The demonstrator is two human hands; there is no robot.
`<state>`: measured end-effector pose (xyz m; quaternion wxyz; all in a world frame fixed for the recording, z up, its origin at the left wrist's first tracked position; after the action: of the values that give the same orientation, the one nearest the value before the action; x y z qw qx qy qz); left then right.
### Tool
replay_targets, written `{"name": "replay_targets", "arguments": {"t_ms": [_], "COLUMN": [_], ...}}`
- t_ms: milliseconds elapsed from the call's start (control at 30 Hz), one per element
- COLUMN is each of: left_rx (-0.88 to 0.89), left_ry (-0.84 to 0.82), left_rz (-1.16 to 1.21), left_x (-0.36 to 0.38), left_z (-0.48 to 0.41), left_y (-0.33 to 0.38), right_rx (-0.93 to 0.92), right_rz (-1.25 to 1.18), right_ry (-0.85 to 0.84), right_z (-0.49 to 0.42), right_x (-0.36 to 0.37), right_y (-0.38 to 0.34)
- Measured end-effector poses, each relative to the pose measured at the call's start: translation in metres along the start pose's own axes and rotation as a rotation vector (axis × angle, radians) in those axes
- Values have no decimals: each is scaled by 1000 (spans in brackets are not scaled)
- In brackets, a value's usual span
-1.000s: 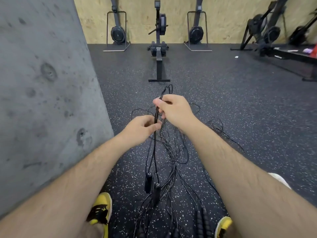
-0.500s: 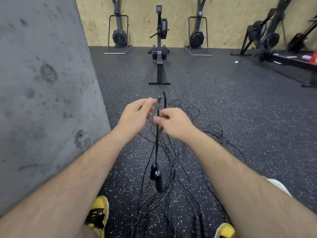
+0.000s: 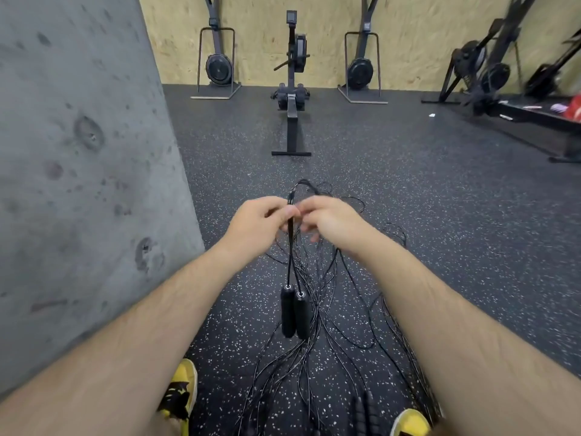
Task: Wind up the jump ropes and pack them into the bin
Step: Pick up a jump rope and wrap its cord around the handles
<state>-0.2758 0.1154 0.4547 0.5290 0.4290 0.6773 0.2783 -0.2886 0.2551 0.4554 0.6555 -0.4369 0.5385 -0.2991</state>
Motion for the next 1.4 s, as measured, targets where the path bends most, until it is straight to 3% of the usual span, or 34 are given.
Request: {"name": "replay_targets", "arguments": {"t_ms": [100, 300, 433, 533, 700, 933, 1233, 1400], "left_rx": [-9, -93, -231, -218, -49, -36, -23, -35], "left_ry": [50, 63, -194, -267, -115, 21, 27, -234], "left_rz": [112, 169, 159, 89, -156, 55, 270, 176], "left_x": [-4, -1, 15, 20, 9, -3, -6, 4], "left_z": [-2, -1, 8, 13, 6, -7, -4, 12], "left_y": [10, 2, -15, -25, -15, -7, -2, -9], "right_rx": [-3, -104, -174, -183, -179, -49, -173, -190], "right_rz": [218, 293, 148, 49, 47, 50, 58, -2], "right_ry": [-199, 68, 209, 249, 199, -61, 90, 137], "right_z": [12, 4, 2, 1, 2, 5, 7, 3], "right_x": [19, 6, 0, -4, -9, 10, 7, 0], "right_y": [14, 1, -12, -17, -16, 10, -7, -14]}}
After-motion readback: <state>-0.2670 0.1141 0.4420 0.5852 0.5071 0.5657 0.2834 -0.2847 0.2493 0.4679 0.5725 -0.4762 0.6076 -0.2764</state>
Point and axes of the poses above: each hand's wrist, its own z-axis away from the middle knuckle, its own x-axis out of the palm, y = z × x, the point moved 7 cm from there along -z, towards the middle knuckle
